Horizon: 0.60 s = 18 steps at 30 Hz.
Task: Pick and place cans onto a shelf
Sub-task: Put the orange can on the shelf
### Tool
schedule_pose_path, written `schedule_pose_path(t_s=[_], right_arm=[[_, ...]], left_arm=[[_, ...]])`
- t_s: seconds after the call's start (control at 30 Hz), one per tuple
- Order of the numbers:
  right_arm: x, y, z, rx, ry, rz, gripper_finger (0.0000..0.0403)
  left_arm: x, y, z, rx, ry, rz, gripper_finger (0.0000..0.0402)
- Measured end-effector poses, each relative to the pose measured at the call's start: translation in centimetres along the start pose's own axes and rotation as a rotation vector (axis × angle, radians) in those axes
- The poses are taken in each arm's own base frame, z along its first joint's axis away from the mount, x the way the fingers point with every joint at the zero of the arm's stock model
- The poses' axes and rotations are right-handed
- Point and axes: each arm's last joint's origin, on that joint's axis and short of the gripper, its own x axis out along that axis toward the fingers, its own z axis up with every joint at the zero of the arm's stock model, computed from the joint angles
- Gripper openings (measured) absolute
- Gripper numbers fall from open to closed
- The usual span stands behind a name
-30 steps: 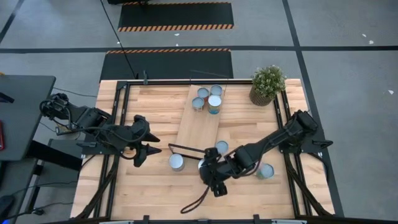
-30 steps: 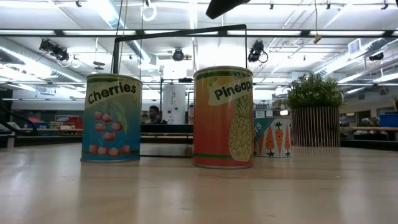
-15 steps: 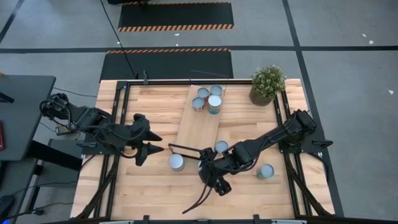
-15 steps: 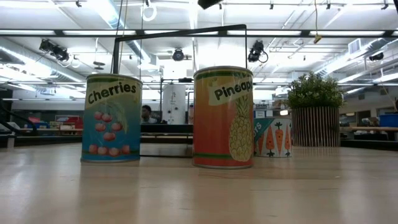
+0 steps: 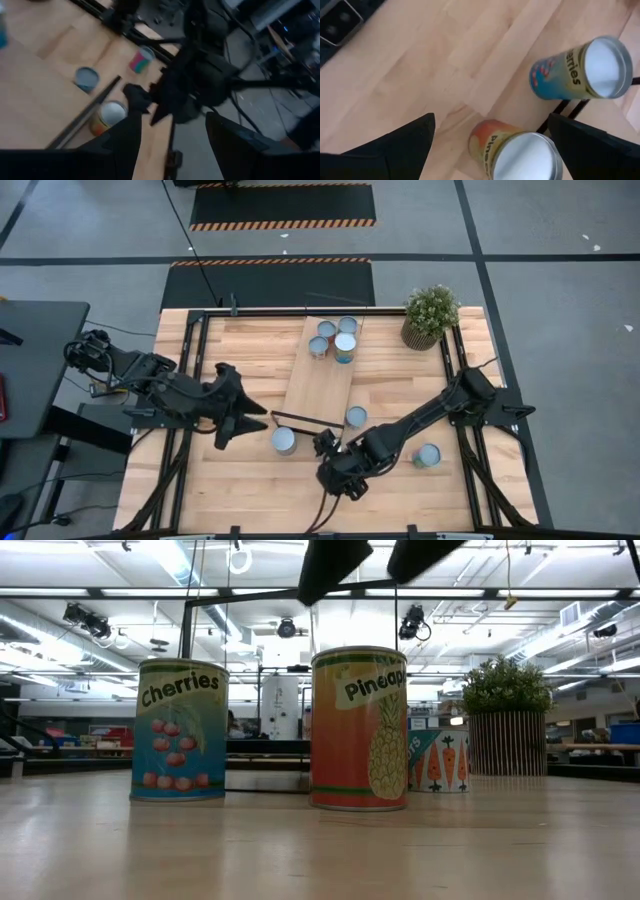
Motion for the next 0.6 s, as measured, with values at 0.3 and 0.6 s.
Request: schedule_pose_path(t_s=[0.3,0.6], right_arm=[[0.4,-0.2,-0.3,-0.008,0.037,-0.093,0.0392],[0.9,-1.7,-1.3,0.052,0.096,-0.129,0.0387]], left_arm=[[0.7,-1.0,-1.6,-0.019,0.182,-0.107,0.0227],[2.1,-2.6,-4.4,0.044,0.248,-0.076,0.0227]])
